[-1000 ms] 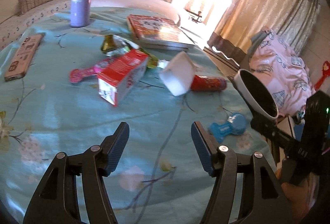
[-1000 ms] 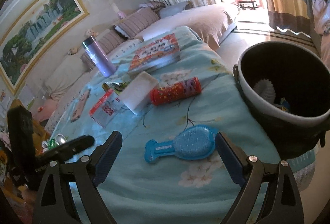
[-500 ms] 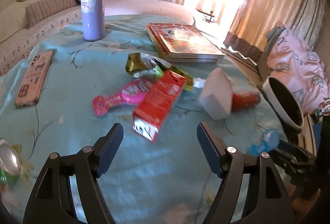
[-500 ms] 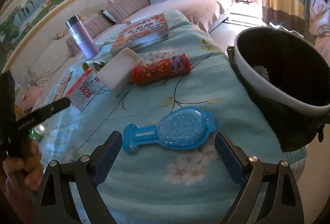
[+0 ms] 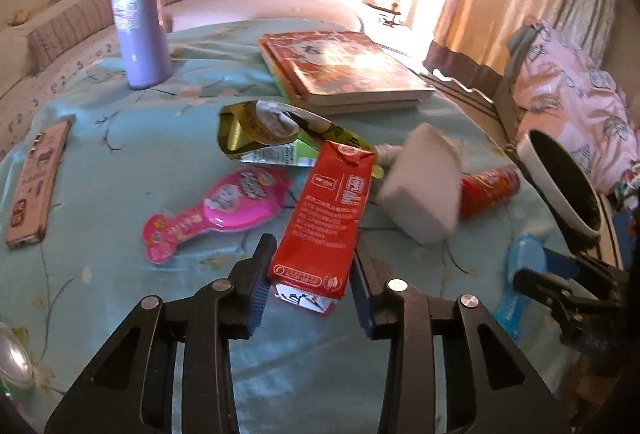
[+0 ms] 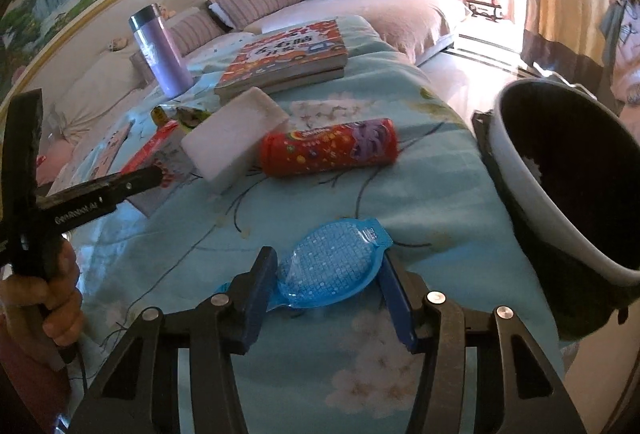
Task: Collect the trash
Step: 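Grasp the red juice carton with the left gripper while the right grasps the blue brush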
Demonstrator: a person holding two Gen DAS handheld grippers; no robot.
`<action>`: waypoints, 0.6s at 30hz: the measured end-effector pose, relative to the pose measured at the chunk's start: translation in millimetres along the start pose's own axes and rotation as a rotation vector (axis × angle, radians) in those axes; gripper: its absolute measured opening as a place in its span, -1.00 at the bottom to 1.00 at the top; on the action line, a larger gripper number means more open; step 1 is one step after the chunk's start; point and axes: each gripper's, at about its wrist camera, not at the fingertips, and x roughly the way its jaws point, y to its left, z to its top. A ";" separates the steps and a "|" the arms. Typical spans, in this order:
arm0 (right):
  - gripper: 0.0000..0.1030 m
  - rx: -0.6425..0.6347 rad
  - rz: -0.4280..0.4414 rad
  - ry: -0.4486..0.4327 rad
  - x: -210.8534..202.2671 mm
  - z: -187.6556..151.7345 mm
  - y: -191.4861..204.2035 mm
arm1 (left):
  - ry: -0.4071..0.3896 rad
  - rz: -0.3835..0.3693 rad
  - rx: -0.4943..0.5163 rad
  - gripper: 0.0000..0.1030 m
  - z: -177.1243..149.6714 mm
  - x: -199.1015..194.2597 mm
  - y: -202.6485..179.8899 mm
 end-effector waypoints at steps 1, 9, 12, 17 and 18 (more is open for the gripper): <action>0.02 -0.002 0.005 -0.001 0.4 0.0 0.6 | -0.003 -0.005 0.001 -0.35 -1.2 -1.9 -1.4; 0.01 0.017 0.064 -0.031 -12.1 -4.0 1.2 | -0.037 -0.058 -0.040 -0.38 -14.4 -35.0 -13.3; 0.01 0.024 0.067 -0.044 -20.5 -5.3 -2.1 | -0.050 -0.087 -0.046 -0.39 -19.2 -46.7 -23.2; 0.01 0.048 0.062 -0.076 -39.9 -7.5 -15.2 | -0.065 -0.134 -0.026 -0.39 -22.1 -61.5 -48.5; 0.01 0.056 0.058 -0.085 -44.6 -8.3 -19.3 | -0.066 -0.141 -0.022 -0.39 -22.5 -62.8 -52.4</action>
